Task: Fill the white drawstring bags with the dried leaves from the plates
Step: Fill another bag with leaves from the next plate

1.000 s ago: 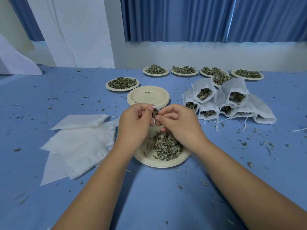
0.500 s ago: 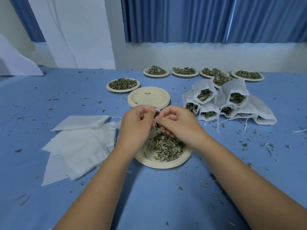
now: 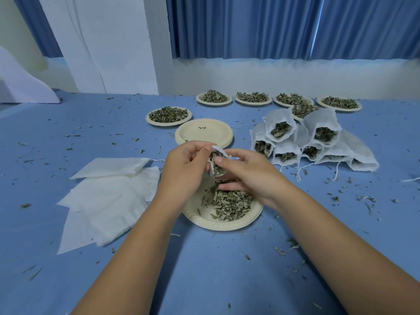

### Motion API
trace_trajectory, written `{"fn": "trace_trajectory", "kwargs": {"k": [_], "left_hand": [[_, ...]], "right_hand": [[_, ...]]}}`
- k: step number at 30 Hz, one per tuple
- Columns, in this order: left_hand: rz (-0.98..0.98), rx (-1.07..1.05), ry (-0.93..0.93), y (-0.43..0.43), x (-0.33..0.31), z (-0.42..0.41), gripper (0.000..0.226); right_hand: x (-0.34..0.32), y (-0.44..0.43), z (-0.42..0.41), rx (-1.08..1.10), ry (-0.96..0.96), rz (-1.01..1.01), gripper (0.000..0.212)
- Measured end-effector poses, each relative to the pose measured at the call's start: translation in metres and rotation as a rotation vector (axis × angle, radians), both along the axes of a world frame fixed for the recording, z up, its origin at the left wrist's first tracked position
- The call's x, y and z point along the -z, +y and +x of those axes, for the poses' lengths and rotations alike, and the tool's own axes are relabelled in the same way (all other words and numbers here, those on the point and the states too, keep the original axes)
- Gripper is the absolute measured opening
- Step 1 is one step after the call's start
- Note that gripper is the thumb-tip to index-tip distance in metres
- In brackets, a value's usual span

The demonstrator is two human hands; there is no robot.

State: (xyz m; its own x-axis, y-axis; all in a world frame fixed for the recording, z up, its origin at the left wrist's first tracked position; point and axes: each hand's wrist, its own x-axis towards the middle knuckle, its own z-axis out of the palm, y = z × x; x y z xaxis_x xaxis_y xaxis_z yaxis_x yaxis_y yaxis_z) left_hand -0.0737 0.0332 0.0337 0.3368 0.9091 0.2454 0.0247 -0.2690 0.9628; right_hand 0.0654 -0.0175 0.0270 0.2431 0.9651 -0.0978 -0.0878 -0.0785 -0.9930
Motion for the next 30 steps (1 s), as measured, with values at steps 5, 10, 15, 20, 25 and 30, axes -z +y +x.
{"fn": "trace_trajectory", "kwargs": {"k": [5, 10, 15, 20, 25, 30], "left_hand": [[0.0, 0.061, 0.02, -0.003, -0.002, 0.001, 0.019], [0.03, 0.209, 0.098, -0.014, -0.002, 0.006, 0.016], [0.051, 0.04, 0.099, -0.008, 0.0, 0.005, 0.02], [0.059, -0.073, 0.029, -0.002, -0.001, 0.0, 0.02], [0.08, -0.085, 0.054, -0.002, 0.0, 0.0, 0.016], [0.073, -0.033, 0.039, -0.007, -0.004, 0.0, 0.019]], "right_hand": [[0.006, 0.003, -0.007, 0.031, 0.064, 0.048, 0.012], [0.008, 0.009, -0.011, 0.236, -0.25, 0.006, 0.007], [0.004, 0.008, -0.014, 0.17, -0.153, 0.016, 0.006], [-0.01, 0.001, -0.004, 0.029, 0.012, -0.023, 0.015], [-0.014, -0.008, -0.003, 0.034, -0.075, -0.012, 0.014], [-0.011, -0.008, -0.011, 0.064, -0.144, 0.015, 0.02]]}}
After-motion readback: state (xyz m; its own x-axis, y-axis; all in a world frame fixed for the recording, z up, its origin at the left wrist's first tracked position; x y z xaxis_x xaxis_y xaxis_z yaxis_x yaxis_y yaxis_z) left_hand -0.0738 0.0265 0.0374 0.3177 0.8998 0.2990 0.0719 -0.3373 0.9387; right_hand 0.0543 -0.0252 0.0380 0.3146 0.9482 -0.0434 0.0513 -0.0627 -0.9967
